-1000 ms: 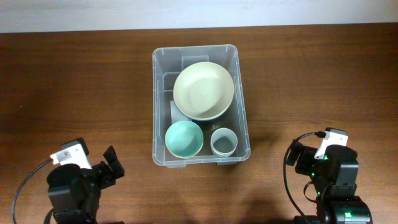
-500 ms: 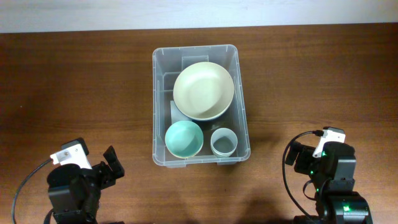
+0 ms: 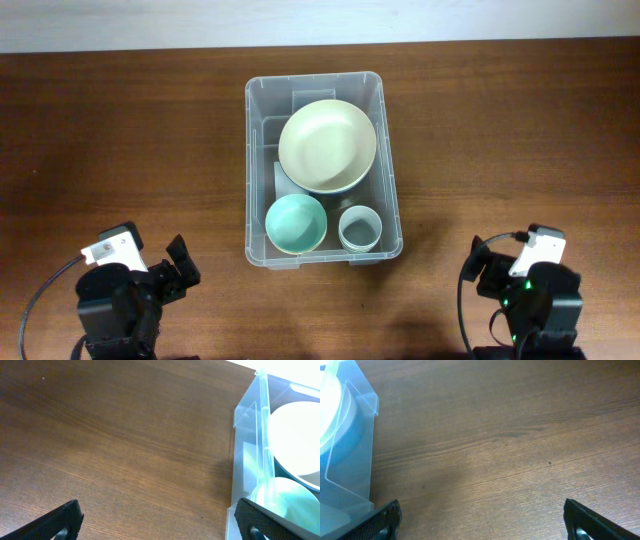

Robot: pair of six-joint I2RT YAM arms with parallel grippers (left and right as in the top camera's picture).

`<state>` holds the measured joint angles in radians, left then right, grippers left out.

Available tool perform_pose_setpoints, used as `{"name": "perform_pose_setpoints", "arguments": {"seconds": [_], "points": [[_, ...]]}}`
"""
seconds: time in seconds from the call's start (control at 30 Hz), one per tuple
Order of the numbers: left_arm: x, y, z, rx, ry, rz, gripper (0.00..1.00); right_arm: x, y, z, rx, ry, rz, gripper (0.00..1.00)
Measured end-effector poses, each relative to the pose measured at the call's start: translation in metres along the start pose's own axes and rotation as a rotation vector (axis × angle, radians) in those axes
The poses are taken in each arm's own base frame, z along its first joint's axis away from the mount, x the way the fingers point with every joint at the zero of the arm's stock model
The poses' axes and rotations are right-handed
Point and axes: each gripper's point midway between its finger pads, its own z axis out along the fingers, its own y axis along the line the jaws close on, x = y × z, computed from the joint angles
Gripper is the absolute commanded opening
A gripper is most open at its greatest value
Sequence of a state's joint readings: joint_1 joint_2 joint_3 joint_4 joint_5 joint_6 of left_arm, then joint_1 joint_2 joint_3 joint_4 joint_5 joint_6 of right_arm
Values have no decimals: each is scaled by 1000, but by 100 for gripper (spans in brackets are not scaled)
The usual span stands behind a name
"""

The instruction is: Pack container

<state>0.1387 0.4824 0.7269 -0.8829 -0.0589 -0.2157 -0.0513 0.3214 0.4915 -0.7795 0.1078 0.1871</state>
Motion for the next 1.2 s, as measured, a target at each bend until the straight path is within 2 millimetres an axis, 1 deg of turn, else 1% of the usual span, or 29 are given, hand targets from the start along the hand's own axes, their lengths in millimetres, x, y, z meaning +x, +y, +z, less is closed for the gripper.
{"name": "perform_pose_setpoints", "arguments": {"seconds": [0.13, 0.23, 0.43, 0.63, 0.77, 0.83, 0.93, 1.2], "points": [[0, 0, 0, 0, 1, 0, 99, 13, 0, 3, -21, -44, 5, 99], [1, 0, 0, 0, 2, 0, 99, 14, 3, 7, -48, -107, 10, 99], [1, 0, 0, -1, 3, 0, 99, 3, 9, 12, -92, -243, 22, 99], [1, 0, 0, -1, 4, 0, 99, -14, 13, 18, -116, -360, 18, 99], [1, 0, 0, -1, 4, 0, 99, -26, 22, 21, -150, -455, -56, 99], [1, 0, 0, -1, 4, 0, 99, -24, 27, 25, -167, -476, -102, 99], [1, 0, 0, -1, 4, 0, 99, -17, 30, 32, -178, -470, -152, 99], [2, 0, 1, -1, 5, 0, 99, -17, 36, 30, -183, -487, -272, 99]]}}
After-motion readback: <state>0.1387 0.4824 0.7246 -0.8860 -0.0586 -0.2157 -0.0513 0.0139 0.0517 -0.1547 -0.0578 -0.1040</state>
